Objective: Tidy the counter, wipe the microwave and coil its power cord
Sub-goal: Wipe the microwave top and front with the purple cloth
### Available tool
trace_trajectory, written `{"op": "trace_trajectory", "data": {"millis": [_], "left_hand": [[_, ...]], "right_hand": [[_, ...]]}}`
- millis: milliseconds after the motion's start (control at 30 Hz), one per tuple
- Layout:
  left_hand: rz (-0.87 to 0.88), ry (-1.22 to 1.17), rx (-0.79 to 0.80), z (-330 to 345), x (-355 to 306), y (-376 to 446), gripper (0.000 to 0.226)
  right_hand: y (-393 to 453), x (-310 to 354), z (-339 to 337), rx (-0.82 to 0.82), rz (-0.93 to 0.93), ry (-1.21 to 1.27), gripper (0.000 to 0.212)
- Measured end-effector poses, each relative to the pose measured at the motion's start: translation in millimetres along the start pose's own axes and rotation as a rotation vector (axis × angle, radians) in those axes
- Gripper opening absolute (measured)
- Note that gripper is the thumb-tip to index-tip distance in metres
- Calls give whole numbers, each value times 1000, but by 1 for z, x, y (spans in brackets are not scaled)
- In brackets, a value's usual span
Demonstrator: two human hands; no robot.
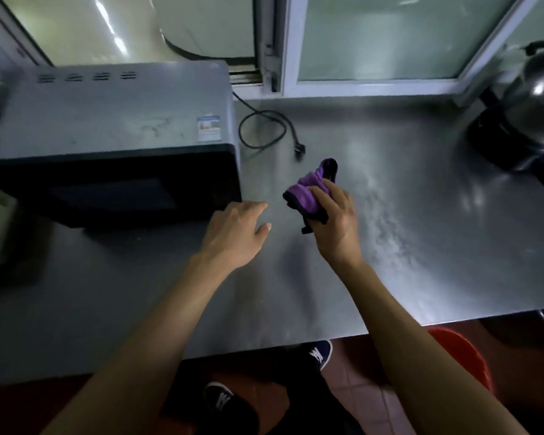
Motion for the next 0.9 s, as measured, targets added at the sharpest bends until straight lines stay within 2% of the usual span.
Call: {"op": "trace_trajectory", "data": {"millis": [233, 433, 800, 900], "left_hand": [[-52, 19, -92, -57, 76, -80, 49], [-75, 11, -165, -90, 118, -92, 49], [-64, 35, -237, -139, 165, -39, 47], [-82, 50, -239, -144, 177, -30, 46]], "right_hand": [[-13, 115, 42, -13, -126, 42, 57], [13, 175, 50, -49, -188, 59, 50], [105, 211, 70, -196, -316, 39, 48], [125, 209, 78, -176, -324, 32, 48]]}}
Point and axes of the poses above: each hand's wrist, its own y-axis towards the middle knuckle, its own z-axis out of the palm, x = y × z, the point moved 2 cm from there along y, towards the middle knuckle, and after that the axes turned 11 degrees about z, right-handed, at the moved point
